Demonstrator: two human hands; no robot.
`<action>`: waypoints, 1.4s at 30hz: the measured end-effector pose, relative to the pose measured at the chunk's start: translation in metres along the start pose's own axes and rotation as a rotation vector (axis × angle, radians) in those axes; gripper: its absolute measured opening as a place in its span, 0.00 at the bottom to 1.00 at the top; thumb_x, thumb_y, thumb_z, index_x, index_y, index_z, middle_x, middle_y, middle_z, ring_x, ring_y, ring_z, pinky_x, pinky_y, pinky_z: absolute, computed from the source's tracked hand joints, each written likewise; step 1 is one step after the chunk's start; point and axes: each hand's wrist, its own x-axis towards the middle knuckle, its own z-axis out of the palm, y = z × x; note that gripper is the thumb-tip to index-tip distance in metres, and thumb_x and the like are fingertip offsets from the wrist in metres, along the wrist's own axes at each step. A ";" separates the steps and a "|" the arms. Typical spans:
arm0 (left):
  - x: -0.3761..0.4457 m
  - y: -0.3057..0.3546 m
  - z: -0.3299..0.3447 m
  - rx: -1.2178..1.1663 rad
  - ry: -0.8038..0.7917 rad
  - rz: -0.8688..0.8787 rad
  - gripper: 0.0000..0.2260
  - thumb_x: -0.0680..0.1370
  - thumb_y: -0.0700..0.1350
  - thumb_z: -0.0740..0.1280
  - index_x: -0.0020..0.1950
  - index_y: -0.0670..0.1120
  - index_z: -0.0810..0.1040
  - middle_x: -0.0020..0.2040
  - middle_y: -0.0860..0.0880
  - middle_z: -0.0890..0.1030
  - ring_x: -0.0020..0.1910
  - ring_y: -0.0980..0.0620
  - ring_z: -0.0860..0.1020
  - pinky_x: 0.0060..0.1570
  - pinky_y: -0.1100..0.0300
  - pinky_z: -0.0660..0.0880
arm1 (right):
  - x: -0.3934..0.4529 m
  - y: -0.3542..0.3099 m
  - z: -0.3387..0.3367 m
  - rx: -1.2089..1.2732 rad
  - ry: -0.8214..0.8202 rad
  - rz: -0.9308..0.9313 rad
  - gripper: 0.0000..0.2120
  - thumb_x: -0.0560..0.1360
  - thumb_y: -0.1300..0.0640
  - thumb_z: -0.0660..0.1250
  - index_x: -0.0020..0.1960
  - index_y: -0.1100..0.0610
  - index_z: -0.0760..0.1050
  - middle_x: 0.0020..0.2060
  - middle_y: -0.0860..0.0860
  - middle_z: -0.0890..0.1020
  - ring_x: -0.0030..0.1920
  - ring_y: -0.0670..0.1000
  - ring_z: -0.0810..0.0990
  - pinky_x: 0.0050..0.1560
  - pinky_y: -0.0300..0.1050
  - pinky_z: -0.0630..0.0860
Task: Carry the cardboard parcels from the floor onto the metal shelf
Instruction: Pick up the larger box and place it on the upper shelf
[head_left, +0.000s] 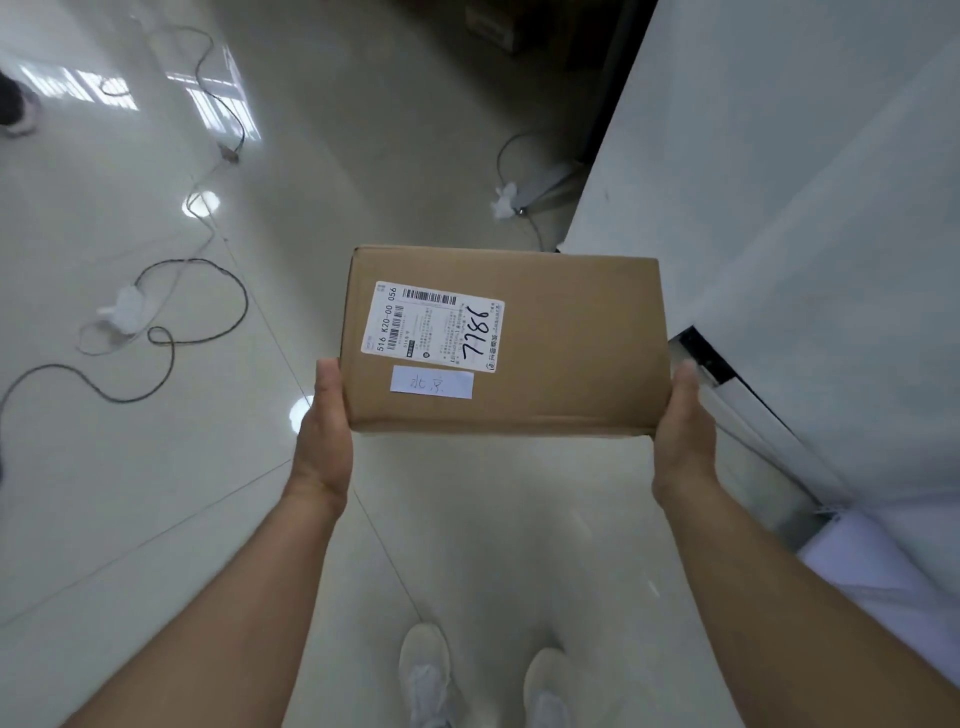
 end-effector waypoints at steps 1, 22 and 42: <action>-0.005 0.011 0.002 0.002 -0.004 0.015 0.28 0.71 0.72 0.48 0.54 0.62 0.82 0.60 0.54 0.84 0.63 0.56 0.78 0.66 0.59 0.69 | -0.007 -0.009 -0.006 0.007 0.007 -0.028 0.24 0.76 0.38 0.50 0.55 0.49 0.79 0.57 0.50 0.80 0.57 0.52 0.77 0.62 0.49 0.72; -0.160 0.174 0.058 -0.037 -0.088 0.327 0.34 0.74 0.72 0.49 0.68 0.53 0.76 0.64 0.49 0.82 0.67 0.49 0.76 0.71 0.42 0.67 | -0.121 -0.142 -0.172 0.274 0.126 -0.266 0.17 0.79 0.46 0.54 0.49 0.54 0.77 0.49 0.50 0.79 0.49 0.49 0.75 0.51 0.43 0.69; -0.265 0.250 0.107 0.016 -0.511 0.503 0.34 0.75 0.70 0.48 0.67 0.51 0.77 0.61 0.49 0.84 0.62 0.53 0.80 0.59 0.56 0.74 | -0.249 -0.144 -0.316 0.466 0.496 -0.302 0.25 0.78 0.40 0.53 0.63 0.56 0.74 0.55 0.51 0.76 0.55 0.52 0.74 0.54 0.45 0.66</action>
